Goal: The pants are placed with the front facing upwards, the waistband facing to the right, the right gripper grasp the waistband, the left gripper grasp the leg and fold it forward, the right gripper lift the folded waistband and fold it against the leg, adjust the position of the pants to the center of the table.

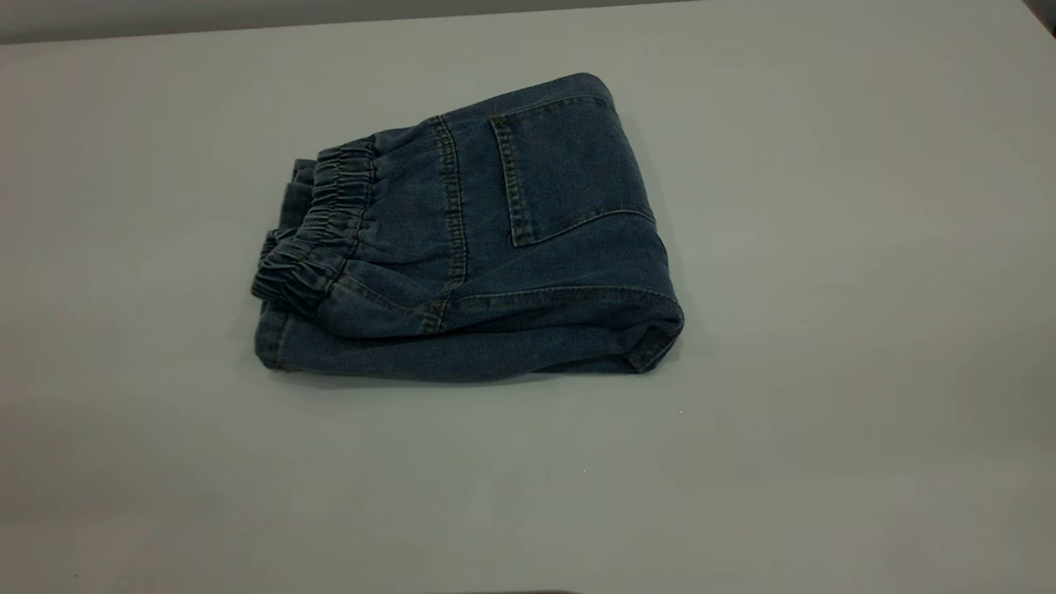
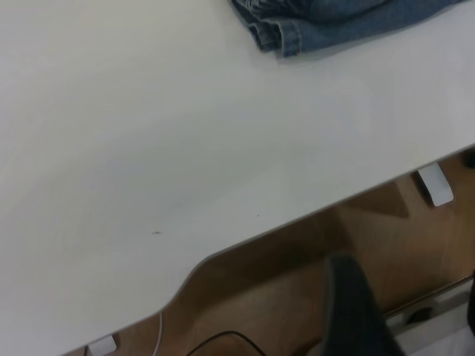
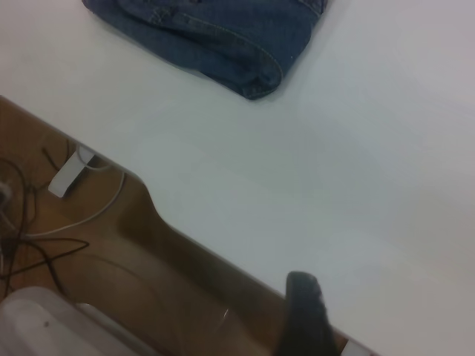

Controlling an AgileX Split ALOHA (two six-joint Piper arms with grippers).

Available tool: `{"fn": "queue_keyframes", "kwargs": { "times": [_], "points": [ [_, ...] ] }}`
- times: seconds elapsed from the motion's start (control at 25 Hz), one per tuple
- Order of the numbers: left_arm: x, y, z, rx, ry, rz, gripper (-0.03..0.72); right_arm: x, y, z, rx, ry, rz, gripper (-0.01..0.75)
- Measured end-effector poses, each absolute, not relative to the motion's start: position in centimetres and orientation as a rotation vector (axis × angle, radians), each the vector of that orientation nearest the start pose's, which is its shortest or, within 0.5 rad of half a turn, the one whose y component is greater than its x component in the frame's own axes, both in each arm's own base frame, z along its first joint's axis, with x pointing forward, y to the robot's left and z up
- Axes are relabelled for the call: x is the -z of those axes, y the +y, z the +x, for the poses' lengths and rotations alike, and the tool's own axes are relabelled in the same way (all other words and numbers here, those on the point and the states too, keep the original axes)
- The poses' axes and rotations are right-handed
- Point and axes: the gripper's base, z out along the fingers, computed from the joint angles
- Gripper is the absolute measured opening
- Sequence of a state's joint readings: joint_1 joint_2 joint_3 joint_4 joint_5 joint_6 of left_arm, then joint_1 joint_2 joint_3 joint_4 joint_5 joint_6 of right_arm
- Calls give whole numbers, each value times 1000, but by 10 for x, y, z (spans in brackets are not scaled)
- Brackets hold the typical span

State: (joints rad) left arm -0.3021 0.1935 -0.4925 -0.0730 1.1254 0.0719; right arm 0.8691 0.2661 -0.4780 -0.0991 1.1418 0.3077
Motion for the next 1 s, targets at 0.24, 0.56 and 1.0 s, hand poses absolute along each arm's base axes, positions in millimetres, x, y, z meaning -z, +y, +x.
{"fn": "queue_keyframes", "kwargs": {
  "times": [0.24, 0.56, 1.0],
  "points": [
    [-269, -11, 18, 184, 2274, 364, 333, -262, 14, 26, -382, 2360, -555, 470],
    [-269, -7, 20, 66, 2295, 95, 333, -263, 0, 26, -169, 2373, 29, 470],
    [-269, -7, -8, 34, 2114, 51, 331, -264, -8, -8, -116, 2131, 251, 470]
  ]
}}
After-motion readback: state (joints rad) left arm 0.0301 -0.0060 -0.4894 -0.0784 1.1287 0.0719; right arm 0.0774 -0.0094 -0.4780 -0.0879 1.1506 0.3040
